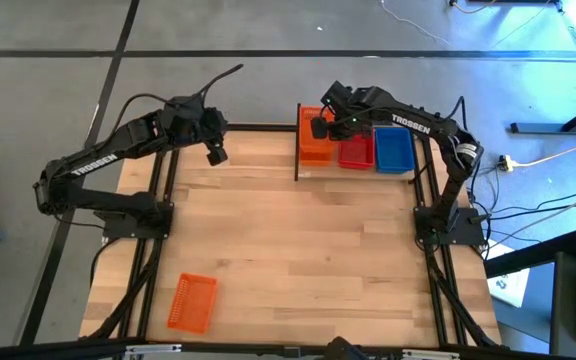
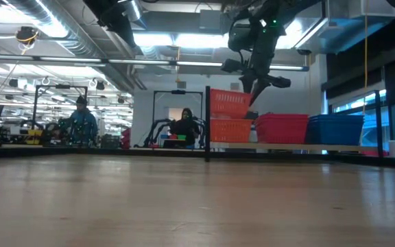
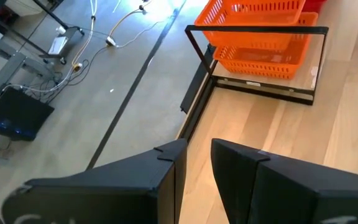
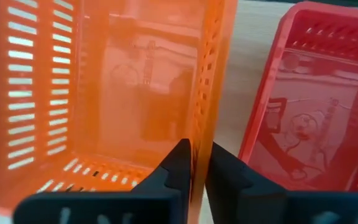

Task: Stack baskets on shelf by color
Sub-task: Stack the right orange basket on top of the orange basket on the shelf, then stack the right orange basket on top of the stacked orange baskets on the shelf

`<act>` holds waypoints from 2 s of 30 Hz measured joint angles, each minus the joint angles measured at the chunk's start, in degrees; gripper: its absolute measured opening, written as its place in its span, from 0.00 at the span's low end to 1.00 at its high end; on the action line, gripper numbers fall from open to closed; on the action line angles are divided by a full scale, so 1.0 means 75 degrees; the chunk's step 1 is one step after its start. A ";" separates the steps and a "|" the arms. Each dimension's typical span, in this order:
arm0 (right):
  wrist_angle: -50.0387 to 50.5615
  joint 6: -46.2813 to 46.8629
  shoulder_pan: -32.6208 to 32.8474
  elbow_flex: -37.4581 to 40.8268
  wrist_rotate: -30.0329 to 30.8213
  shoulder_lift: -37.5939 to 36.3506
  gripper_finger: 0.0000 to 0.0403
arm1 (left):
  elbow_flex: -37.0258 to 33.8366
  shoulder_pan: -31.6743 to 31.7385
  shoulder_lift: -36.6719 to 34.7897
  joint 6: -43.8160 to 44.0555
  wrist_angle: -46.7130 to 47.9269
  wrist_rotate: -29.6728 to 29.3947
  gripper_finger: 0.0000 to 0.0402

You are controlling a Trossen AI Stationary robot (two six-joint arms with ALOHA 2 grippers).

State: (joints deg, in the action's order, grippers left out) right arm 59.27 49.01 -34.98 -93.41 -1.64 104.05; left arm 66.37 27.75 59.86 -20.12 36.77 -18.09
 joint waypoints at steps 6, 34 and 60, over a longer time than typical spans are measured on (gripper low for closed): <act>0.0004 -0.0071 -0.0003 0.0000 -0.0010 0.0000 0.17 | 0.0000 0.0000 0.0000 0.0000 -0.0003 -0.0003 0.17; -0.1958 -0.1023 0.0099 0.1104 -0.0550 0.0006 0.19 | 0.0000 0.0000 0.0000 0.0003 -0.0067 -0.0009 0.17; -0.1182 -0.0970 0.0096 0.1291 0.0013 0.0006 0.19 | 0.0000 0.0000 0.0003 0.0026 -0.0064 -0.0006 0.17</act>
State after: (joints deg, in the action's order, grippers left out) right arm 50.41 41.74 -34.26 -83.72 -1.54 104.09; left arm 66.37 27.75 59.88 -19.92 36.29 -18.13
